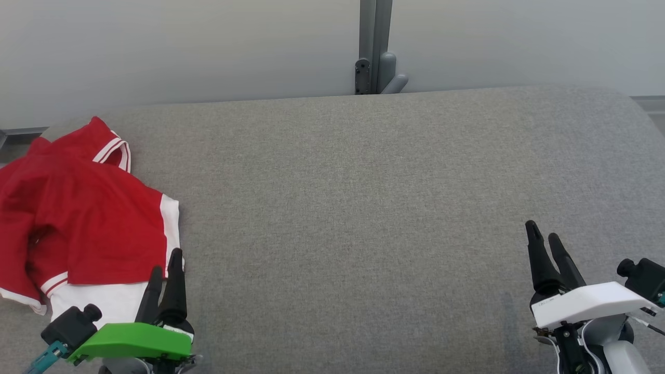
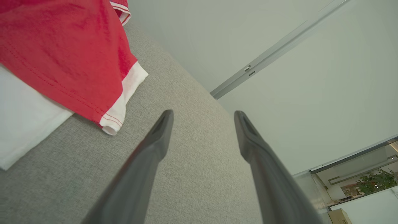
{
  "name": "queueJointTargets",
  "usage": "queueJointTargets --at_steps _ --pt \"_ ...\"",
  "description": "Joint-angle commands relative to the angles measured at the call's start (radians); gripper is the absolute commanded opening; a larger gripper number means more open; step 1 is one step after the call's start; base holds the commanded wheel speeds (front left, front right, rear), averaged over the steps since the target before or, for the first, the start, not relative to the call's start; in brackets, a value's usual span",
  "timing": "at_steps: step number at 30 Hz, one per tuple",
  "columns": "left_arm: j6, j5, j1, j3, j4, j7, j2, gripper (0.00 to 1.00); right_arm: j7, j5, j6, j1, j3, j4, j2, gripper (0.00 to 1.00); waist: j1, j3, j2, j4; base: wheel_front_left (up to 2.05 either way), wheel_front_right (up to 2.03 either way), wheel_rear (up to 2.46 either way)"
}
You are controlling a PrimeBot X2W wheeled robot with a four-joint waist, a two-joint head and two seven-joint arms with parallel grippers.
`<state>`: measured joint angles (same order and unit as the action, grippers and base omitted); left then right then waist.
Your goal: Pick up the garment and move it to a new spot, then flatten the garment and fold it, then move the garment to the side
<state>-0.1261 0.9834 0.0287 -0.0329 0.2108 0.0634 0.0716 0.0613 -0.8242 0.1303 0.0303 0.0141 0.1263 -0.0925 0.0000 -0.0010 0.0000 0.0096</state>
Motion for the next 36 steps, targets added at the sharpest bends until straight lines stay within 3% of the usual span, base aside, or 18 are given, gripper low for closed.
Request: queueJointTargets --at_steps 1,17,36 --pt "-0.004 -0.041 -0.001 -0.004 -0.010 0.009 0.013 1.00 0.011 0.042 0.000 0.012 -0.001 -0.011 -0.010 1.00 0.0000 0.000 0.0000 0.000 0.00 0.00 0.00" --pt "-0.004 -0.302 -0.012 -0.052 -0.020 0.059 0.038 1.00 0.061 0.270 0.000 0.001 -0.002 0.032 -0.018 1.00 0.0000 -0.002 0.0000 0.004 0.00 0.00 0.00" --pt "-0.005 -0.436 -0.025 -0.095 -0.007 0.107 0.053 1.00 0.109 0.467 0.000 -0.012 -0.009 0.050 -0.015 1.00 0.0000 -0.006 0.0000 0.009 0.00 0.00 0.00"
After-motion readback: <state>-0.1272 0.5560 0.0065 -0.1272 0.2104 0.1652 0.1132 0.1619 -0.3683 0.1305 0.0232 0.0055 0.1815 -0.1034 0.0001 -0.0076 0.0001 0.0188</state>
